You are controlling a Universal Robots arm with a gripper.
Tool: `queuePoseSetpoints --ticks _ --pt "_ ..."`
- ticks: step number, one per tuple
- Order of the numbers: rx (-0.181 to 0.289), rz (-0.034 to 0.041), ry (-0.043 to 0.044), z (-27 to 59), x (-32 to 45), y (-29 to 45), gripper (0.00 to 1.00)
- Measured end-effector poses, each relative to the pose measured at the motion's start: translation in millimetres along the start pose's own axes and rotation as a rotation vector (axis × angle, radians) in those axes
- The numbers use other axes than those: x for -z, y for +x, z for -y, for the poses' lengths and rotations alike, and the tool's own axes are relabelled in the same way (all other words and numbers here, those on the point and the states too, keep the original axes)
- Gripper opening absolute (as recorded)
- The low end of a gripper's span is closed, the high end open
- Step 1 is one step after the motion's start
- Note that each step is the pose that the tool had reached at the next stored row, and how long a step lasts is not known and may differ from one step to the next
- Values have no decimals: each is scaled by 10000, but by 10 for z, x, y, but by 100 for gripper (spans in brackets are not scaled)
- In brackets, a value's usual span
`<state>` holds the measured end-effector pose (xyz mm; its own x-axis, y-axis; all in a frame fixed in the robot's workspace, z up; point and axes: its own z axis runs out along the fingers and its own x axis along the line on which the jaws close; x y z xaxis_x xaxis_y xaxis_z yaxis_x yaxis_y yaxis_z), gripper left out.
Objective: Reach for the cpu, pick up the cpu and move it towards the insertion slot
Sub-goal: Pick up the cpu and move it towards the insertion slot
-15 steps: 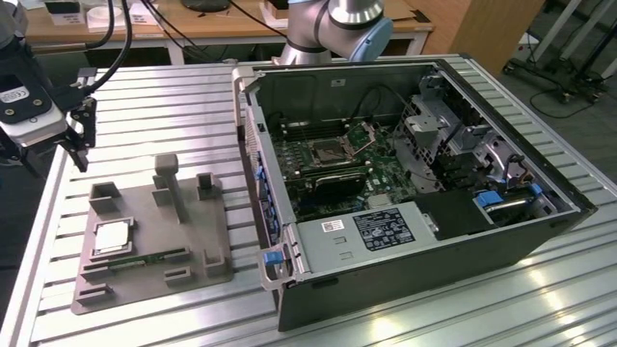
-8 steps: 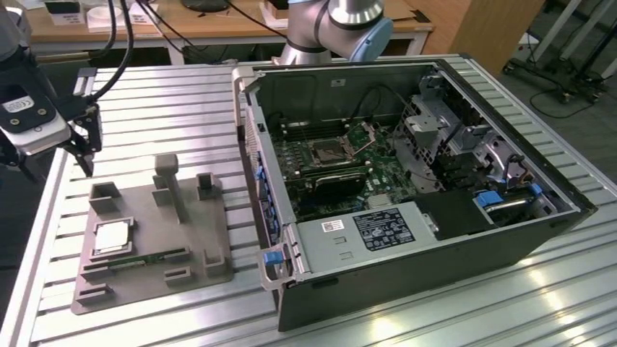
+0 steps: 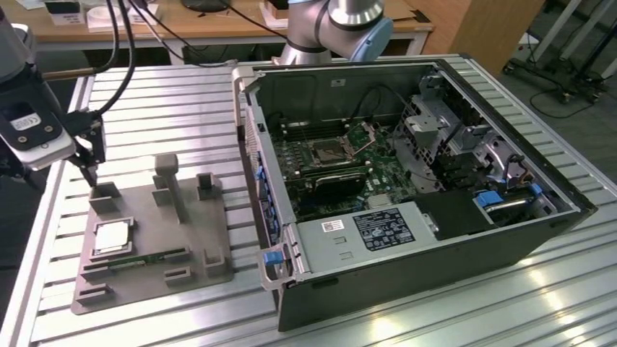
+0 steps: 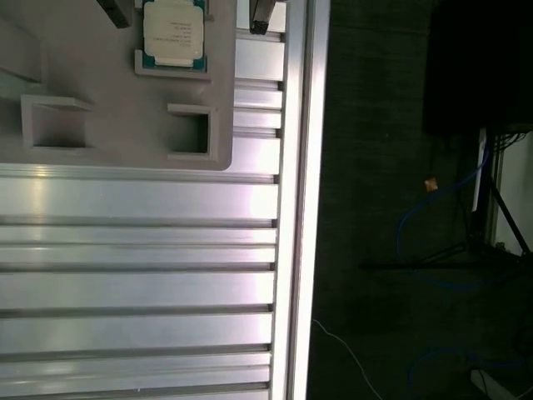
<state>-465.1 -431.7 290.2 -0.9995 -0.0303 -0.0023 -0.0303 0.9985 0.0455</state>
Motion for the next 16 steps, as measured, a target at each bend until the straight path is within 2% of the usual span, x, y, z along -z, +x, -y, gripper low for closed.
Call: queuePoseSetpoints --ticks 3,16 --pt "0 2 -3 23 -30 1 64" --pt "0 0 -2 24 -40 1 64"
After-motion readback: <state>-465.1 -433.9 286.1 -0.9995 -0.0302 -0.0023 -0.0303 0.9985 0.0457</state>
